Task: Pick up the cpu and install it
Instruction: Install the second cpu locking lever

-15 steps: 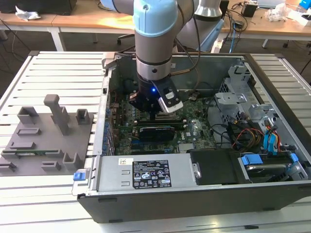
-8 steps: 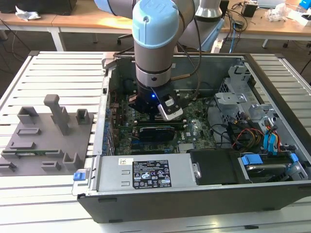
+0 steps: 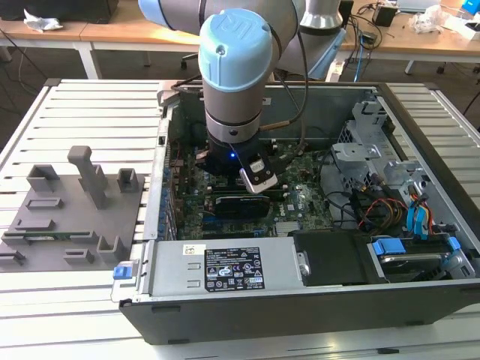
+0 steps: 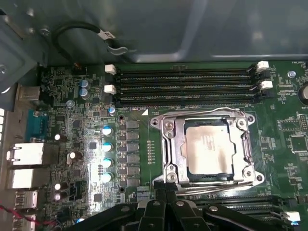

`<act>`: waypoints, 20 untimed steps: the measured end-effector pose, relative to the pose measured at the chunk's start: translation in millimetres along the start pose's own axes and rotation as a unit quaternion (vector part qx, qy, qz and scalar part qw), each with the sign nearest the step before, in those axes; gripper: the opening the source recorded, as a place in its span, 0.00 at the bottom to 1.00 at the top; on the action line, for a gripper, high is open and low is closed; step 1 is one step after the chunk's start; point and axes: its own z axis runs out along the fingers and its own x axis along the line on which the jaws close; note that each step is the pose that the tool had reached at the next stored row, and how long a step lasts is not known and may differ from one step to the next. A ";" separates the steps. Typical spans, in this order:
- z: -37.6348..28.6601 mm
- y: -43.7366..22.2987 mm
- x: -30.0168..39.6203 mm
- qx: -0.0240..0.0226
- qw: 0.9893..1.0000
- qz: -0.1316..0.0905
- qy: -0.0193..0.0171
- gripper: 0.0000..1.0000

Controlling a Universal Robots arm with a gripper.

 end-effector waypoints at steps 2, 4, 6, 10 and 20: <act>2.4 -0.7 0.3 -0.003 1.000 0.000 0.000 0.11; 4.0 -1.0 0.7 -0.007 1.000 0.000 0.000 0.11; 5.9 -1.4 2.5 -0.012 1.000 0.000 0.000 0.11; 5.8 -1.6 3.9 -0.012 1.000 0.000 0.000 0.11; -16.6 3.8 3.3 -0.007 1.000 0.000 0.000 0.11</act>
